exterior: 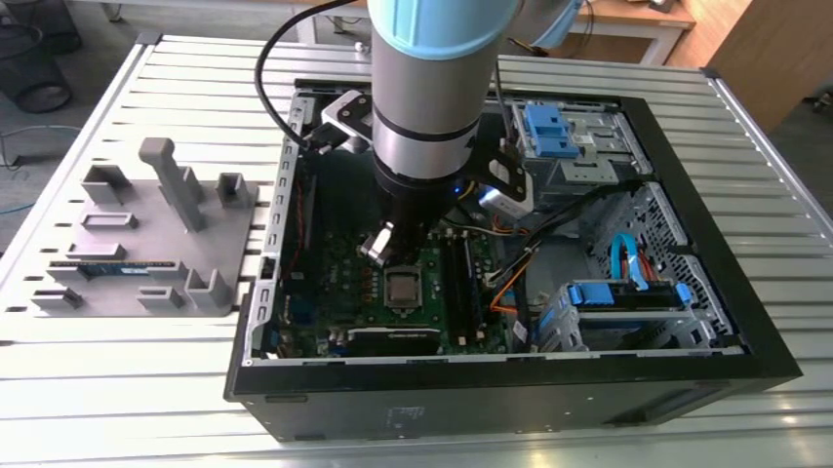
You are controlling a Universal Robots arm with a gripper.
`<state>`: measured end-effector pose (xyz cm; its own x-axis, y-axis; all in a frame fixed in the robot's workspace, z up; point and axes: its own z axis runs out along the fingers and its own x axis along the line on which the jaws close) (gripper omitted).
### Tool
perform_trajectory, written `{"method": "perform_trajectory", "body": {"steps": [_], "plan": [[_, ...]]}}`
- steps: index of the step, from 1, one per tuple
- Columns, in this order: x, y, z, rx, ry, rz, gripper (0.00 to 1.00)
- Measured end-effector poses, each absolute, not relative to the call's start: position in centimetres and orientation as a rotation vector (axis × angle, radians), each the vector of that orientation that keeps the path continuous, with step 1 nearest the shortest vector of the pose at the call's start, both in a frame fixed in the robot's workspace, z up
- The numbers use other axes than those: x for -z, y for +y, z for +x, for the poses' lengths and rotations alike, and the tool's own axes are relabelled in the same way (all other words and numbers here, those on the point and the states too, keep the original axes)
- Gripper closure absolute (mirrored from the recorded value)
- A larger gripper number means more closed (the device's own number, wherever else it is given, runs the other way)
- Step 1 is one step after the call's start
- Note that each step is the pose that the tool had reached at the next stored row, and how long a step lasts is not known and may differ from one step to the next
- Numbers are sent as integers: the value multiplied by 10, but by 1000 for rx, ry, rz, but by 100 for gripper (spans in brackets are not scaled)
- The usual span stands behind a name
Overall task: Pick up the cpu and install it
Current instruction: 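Install the first cpu locking lever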
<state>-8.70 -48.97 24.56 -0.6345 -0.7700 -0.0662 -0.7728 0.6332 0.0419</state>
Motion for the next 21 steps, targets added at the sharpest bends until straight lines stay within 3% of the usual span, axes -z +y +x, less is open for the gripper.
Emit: {"method": "perform_trajectory", "body": {"steps": [21], "plan": [[-262,-490,-87,-103,2801,-1324,89]]}}
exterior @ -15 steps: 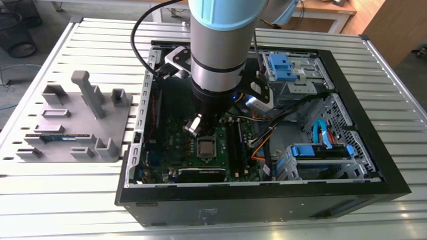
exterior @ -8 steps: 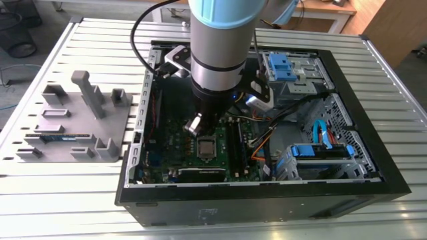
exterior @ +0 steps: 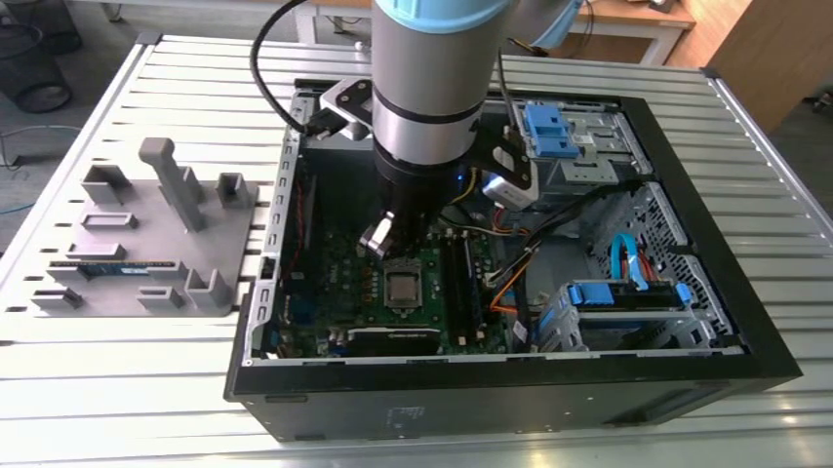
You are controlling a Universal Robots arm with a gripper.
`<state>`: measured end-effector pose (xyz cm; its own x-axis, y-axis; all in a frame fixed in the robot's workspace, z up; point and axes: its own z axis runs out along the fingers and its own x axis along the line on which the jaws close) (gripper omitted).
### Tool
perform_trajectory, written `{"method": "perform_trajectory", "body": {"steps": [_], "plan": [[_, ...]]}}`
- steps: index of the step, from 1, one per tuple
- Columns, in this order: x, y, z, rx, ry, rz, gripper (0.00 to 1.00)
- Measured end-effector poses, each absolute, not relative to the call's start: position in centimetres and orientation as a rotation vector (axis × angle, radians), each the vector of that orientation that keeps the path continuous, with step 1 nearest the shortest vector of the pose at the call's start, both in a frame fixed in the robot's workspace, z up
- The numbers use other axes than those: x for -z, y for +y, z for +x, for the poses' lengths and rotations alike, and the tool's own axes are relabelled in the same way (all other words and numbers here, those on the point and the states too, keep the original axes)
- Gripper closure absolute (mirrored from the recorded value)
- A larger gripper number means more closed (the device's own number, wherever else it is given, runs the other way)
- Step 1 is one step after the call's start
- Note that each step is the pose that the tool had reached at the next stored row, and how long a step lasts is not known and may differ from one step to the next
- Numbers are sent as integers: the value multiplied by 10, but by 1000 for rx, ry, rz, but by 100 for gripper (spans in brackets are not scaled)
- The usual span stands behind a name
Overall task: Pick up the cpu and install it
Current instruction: 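Install the first cpu locking lever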
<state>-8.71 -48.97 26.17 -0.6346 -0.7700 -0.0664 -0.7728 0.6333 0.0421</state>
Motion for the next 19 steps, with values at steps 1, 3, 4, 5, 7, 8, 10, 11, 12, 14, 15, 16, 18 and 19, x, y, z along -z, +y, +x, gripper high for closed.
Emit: {"method": "perform_trajectory", "body": {"steps": [1,3,4,5,7,8,10,11,12,14,15,16,18,19], "plan": [[-263,-490,-87,-103,2801,-1324,89],[-266,-490,-87,-103,2801,-1324,89],[-266,-490,-87,-103,2801,-1324,89],[-266,-490,-87,-103,2800,-1324,89],[-266,-488,-87,-103,2801,-1324,89],[-266,-488,-87,-103,2801,-1323,89],[-266,-485,-87,-103,2801,-1324,89],[-266,-484,-87,-103,2801,-1324,89],[-266,-483,-87,-103,2801,-1324,89],[-266,-480,-87,-103,2801,-1324,89],[-266,-479,-87,-103,2801,-1324,89],[-266,-477,-87,-103,2801,-1324,89],[-266,-475,-86,-103,2801,-1324,89],[-266,-474,-86,-103,2801,-1324,89]]}}
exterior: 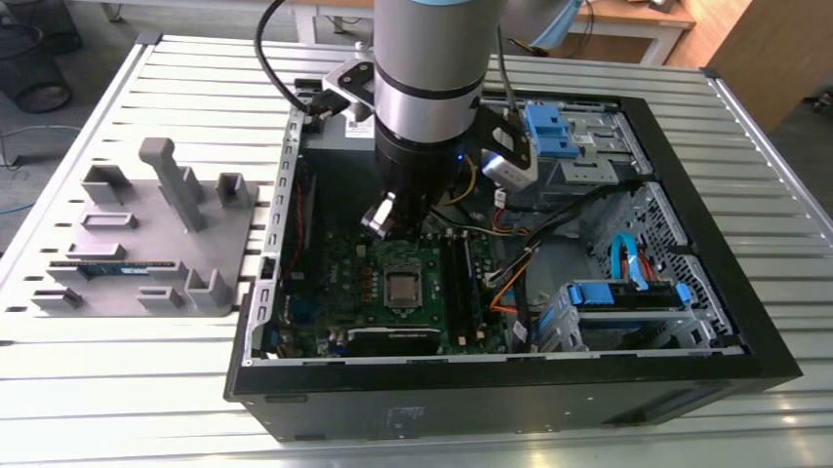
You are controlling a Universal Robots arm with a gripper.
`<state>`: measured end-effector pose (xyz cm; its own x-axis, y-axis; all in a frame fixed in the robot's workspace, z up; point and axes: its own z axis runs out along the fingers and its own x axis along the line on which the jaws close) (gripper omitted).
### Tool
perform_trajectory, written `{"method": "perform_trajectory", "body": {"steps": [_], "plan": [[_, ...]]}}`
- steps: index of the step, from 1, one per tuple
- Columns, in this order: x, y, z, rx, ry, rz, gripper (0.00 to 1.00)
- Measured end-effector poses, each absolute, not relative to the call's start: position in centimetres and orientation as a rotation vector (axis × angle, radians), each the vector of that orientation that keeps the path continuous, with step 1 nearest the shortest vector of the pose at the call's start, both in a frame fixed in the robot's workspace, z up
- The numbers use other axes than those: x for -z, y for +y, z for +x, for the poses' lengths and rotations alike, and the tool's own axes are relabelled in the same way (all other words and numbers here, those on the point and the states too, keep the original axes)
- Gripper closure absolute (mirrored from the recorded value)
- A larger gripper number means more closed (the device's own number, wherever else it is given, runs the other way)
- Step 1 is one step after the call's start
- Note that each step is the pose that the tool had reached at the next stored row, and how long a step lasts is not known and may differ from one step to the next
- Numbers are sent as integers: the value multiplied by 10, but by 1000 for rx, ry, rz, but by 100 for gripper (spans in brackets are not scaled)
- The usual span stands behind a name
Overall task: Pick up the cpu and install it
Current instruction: 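Install the first cpu locking lever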
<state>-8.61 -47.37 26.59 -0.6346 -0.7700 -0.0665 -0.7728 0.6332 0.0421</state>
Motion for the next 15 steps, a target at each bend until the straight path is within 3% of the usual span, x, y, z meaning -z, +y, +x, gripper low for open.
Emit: {"method": "perform_trajectory", "body": {"steps": [15], "plan": [[-266,-466,-81,-101,2843,-1225,89]]}}
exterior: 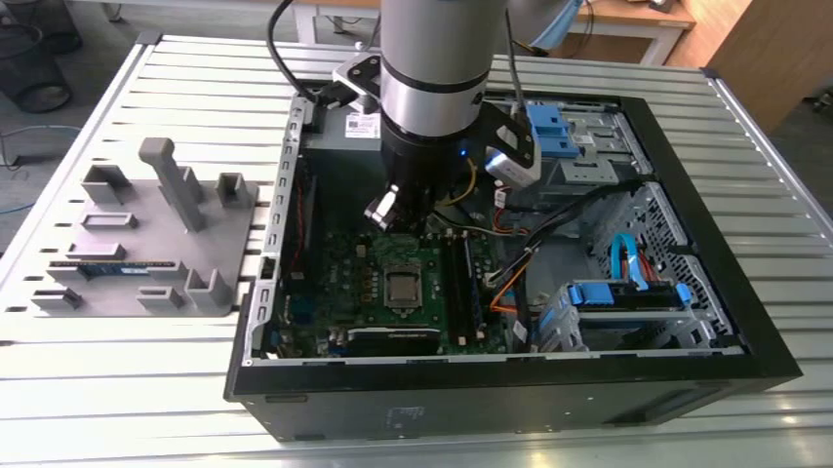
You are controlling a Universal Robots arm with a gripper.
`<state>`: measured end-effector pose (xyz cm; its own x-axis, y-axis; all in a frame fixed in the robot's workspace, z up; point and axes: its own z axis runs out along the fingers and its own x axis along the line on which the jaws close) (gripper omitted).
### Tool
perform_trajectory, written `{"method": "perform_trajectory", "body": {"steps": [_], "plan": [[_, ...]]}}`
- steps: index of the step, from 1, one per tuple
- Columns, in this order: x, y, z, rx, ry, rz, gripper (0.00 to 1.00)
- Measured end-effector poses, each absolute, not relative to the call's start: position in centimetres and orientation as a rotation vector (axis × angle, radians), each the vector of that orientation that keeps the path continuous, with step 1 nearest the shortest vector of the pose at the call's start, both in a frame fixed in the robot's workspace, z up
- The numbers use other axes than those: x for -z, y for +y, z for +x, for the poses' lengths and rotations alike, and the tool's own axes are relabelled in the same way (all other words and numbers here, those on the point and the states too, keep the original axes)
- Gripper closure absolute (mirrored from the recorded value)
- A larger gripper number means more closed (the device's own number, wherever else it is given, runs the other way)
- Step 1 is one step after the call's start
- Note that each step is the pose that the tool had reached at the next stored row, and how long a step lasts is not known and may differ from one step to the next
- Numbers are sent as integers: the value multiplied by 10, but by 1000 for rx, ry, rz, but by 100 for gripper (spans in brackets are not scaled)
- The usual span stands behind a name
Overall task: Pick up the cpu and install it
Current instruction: 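Install the first cpu locking lever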
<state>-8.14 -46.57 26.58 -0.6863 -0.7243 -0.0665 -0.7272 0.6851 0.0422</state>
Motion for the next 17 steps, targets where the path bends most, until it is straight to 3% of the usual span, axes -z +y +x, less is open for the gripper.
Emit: {"method": "perform_trajectory", "body": {"steps": [17], "plan": [[-265,-449,-69,-100,2858,-1186,89]]}}
